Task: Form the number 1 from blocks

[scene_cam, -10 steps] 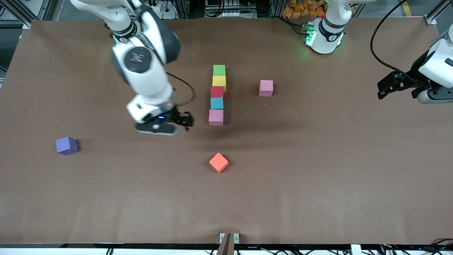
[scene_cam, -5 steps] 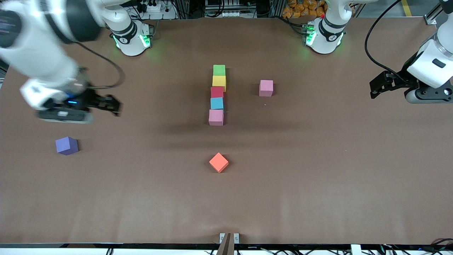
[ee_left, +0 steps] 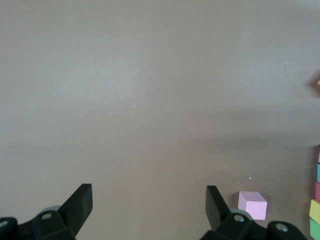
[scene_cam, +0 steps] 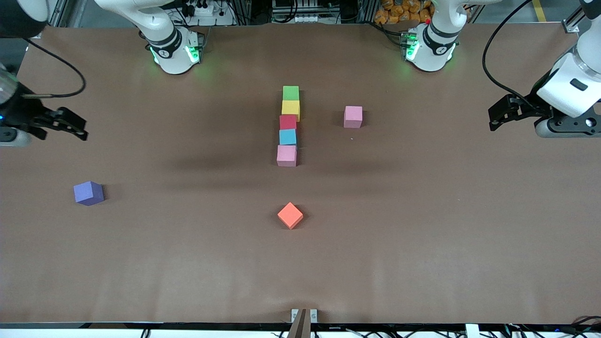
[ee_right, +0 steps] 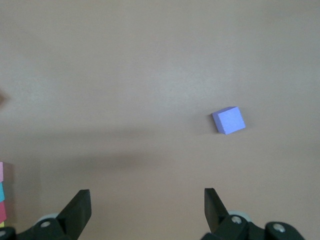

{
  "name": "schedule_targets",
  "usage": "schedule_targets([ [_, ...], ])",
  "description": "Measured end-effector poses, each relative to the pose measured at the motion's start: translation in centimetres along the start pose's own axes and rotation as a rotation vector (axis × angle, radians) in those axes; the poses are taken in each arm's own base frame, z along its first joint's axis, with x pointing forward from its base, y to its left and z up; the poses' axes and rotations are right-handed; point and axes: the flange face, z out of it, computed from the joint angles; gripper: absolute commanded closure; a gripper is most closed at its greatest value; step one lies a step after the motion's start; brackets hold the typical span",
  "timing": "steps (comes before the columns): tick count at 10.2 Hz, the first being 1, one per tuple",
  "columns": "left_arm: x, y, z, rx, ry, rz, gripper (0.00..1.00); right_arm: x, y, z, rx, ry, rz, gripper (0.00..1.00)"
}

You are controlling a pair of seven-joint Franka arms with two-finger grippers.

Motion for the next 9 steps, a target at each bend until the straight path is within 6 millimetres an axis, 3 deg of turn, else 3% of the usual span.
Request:
schedule_targets([
  [3, 0.1, -0.1, 0.3, 0.000, -0.005, -0.002, 0.00, -0.2, 1.3, -1.0, 0.004, 0.000, 0.015, 0.00],
  [9, 0.3, -0.6, 0.5, 0.000, -0.008, -0.012, 0.00, -0.5, 0.8, -1.5, 0.063, -0.018, 0.020, 0.00],
])
